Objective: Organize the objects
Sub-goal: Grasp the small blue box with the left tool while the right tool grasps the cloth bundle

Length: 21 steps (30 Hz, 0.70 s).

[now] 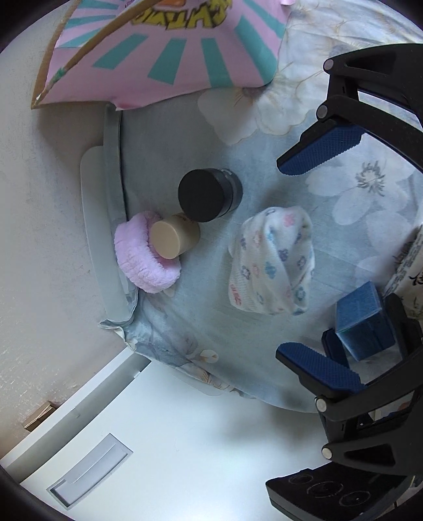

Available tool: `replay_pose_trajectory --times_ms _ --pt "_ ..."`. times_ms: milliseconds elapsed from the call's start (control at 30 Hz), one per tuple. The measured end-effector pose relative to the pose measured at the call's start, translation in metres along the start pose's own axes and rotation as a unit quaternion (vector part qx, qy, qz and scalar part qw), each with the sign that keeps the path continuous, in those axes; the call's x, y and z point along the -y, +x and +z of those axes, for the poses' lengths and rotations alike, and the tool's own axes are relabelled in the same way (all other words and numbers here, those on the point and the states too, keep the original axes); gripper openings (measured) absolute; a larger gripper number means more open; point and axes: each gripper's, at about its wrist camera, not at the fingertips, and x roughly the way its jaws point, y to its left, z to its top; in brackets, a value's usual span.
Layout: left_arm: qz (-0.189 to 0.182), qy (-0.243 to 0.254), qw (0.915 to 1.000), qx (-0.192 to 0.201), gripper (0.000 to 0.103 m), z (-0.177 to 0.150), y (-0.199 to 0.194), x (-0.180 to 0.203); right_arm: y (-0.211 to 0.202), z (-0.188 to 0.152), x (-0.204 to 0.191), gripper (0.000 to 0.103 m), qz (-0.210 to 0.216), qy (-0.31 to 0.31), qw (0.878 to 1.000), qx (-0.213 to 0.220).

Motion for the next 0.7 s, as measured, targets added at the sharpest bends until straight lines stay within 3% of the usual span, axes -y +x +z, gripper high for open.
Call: replay_pose_trajectory --times_ms 233,400,700 --pt "-0.012 0.006 0.9999 0.004 0.039 0.003 0.003 0.002 0.012 0.005 -0.003 0.084 -0.004 -0.011 1.000 -0.010" --pt "-0.012 0.010 0.9999 0.004 0.038 0.003 0.003 0.002 0.014 0.006 -0.006 0.062 -0.013 -0.028 0.999 -0.011" --pt "-0.008 0.009 0.9999 0.001 0.035 0.003 -0.003 0.001 0.008 0.007 -0.006 0.057 0.000 -0.019 1.000 -0.002"
